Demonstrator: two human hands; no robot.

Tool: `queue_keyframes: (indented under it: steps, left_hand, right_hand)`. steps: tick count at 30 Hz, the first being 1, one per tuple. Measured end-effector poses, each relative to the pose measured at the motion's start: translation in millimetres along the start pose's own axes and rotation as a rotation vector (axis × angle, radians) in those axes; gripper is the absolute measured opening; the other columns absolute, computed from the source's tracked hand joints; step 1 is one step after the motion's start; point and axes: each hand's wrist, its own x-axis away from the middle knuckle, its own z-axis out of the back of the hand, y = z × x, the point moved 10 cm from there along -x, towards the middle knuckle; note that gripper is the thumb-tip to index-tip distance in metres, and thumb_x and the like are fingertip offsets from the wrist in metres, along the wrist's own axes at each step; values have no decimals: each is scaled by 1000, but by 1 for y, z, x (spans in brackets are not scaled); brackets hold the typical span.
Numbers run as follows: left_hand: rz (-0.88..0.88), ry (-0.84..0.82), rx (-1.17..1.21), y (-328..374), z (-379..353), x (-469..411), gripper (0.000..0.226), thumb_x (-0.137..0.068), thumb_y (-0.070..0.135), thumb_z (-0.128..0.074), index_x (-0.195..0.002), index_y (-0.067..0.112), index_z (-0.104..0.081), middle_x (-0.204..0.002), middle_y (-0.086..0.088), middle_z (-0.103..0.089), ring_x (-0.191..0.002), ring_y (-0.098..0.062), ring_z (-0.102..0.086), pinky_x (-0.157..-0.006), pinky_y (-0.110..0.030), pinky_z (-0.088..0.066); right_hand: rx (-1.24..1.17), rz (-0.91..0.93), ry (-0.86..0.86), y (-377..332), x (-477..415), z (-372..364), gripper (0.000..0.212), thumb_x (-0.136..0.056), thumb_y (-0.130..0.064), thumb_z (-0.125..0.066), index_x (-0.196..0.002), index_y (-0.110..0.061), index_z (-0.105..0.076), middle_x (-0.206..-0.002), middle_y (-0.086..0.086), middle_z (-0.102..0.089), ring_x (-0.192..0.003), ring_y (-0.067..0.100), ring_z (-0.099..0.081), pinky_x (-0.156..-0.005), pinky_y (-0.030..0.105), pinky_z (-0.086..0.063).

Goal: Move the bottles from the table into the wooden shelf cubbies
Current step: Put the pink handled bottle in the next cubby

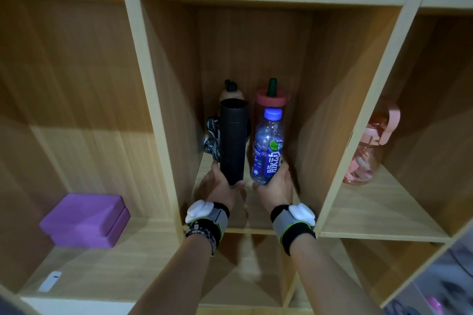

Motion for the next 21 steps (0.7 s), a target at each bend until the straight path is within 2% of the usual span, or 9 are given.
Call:
queue_keyframes:
  steps: [5, 10, 13, 21]
  left_hand:
    - [21, -4, -17, -1, 0, 0, 78, -86, 39, -74, -148, 18, -31, -137, -7, -56, -126, -29, -55, -105, -43, -47]
    - [14, -30, -40, -2, -2, 1, 87, -81, 52, -66, -151, 23, -25, -145, -6, -52, -133, -30, -50, -109, -50, -44]
    - [-6, -10, -80, 1, 0, 1, 82, -84, 49, -67, -151, 21, -29, -143, -6, -54, -131, -30, -52, -108, -49, -45]
    - [-14, -6, -44, 0, -1, 0, 84, -85, 46, -69, -153, 23, -26, -145, -5, -53, -131, -29, -51, -108, -48, -45]
  right_hand:
    - [-27, -16, 2, 1, 0, 1, 83, -71, -19, -82, -140, -12, -34, -125, 12, -56, -116, 30, -57, -85, 32, -47]
    - [-4, -14, 17, 0, 0, 2, 82, -73, -18, -81, -140, -11, -35, -125, 12, -57, -115, 31, -59, -85, 34, -49]
    - [11, -17, 12, 1, 0, 1, 81, -73, -17, -81, -139, -11, -35, -125, 13, -56, -116, 31, -58, -88, 37, -51]
    - [62, -3, 4, 1, 0, -3, 91, -72, -20, -79, -148, -10, -28, -133, 15, -50, -121, 34, -54, -94, 42, -52]
